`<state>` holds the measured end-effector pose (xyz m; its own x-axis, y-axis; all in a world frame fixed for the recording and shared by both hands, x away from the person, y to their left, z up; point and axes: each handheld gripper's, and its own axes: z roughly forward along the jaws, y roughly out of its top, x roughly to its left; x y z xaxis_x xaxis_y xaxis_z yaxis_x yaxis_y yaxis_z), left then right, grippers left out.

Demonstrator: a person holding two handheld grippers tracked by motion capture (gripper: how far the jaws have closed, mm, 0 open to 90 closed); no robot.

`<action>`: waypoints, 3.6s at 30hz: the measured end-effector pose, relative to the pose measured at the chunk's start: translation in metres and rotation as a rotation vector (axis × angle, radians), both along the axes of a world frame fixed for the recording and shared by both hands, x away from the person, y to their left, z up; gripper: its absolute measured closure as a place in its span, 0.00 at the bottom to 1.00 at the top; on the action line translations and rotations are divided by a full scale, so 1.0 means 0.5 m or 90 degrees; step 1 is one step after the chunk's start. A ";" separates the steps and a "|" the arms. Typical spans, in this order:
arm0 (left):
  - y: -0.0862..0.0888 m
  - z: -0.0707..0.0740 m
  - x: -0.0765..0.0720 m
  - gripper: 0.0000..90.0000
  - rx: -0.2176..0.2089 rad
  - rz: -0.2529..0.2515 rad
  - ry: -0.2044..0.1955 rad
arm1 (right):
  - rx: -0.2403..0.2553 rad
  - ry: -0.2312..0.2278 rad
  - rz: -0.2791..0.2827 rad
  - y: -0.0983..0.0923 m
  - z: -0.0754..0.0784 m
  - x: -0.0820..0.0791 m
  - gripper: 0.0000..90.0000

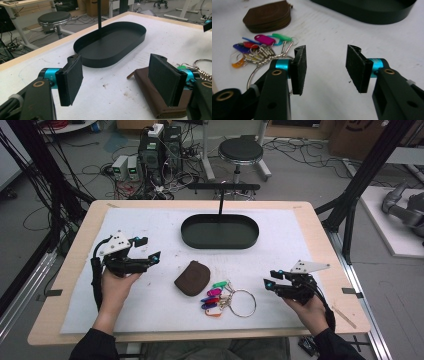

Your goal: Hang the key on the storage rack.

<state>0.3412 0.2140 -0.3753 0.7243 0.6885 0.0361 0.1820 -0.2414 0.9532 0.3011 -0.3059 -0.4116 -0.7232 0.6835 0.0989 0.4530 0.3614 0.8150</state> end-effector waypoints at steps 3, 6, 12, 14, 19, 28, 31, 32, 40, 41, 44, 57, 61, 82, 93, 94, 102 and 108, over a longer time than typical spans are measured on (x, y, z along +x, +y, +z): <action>-0.005 -0.001 0.000 0.31 0.007 -0.003 0.000 | -0.013 0.009 0.013 0.013 -0.005 -0.005 0.64; -0.007 -0.001 0.000 0.31 0.011 -0.004 0.000 | -0.033 0.026 0.027 0.033 -0.016 -0.010 0.68; -0.008 -0.003 -0.003 0.32 0.011 0.000 -0.001 | -0.072 0.054 0.057 0.067 -0.039 -0.009 0.76; -0.007 -0.004 -0.004 0.32 0.010 0.001 0.000 | -0.067 0.072 0.055 0.072 -0.050 -0.005 0.77; -0.007 -0.004 -0.006 0.32 0.012 0.000 0.000 | -0.079 0.077 0.058 0.080 -0.055 -0.003 0.78; -0.007 -0.007 -0.009 0.32 0.005 0.002 0.000 | -0.124 0.060 0.066 0.097 -0.067 -0.005 0.83; -0.009 -0.009 -0.007 0.32 0.006 0.004 0.005 | -0.147 0.025 0.071 0.102 -0.069 -0.013 0.85; -0.009 -0.009 -0.007 0.32 0.006 0.004 0.005 | -0.149 0.024 0.074 0.103 -0.069 -0.014 0.89; -0.018 -0.011 -0.007 0.32 0.011 -0.001 0.006 | -0.153 0.023 0.078 0.107 -0.067 -0.015 0.96; -0.018 -0.011 -0.007 0.32 0.013 -0.001 0.006 | -0.155 0.021 0.075 0.108 -0.066 -0.014 0.97; -0.017 -0.011 -0.009 0.32 0.012 -0.001 0.006 | -0.146 0.016 0.062 0.103 -0.062 -0.008 0.97; -0.015 -0.012 -0.014 0.32 0.011 0.002 0.002 | -0.041 -0.028 -0.017 0.055 -0.021 0.001 0.97; -0.018 -0.012 -0.014 0.32 0.012 0.000 0.001 | 0.003 -0.031 -0.017 0.048 -0.012 -0.002 0.97; -0.023 -0.012 -0.015 0.32 0.011 -0.007 -0.002 | 0.095 0.064 0.028 0.057 -0.017 -0.002 0.96; -0.020 -0.011 -0.021 0.32 0.006 -0.011 -0.004 | 0.079 0.019 0.052 0.058 0.015 0.003 0.97; -0.020 -0.011 -0.021 0.32 0.006 -0.011 -0.004 | 0.077 0.014 0.052 0.058 0.019 0.003 0.97; -0.025 -0.009 -0.028 0.32 0.001 -0.021 -0.006 | 0.060 -0.031 0.066 0.052 0.062 0.017 0.98; -0.037 -0.013 -0.038 0.32 0.006 -0.036 0.000 | 0.064 -0.052 0.065 0.039 0.091 0.032 0.98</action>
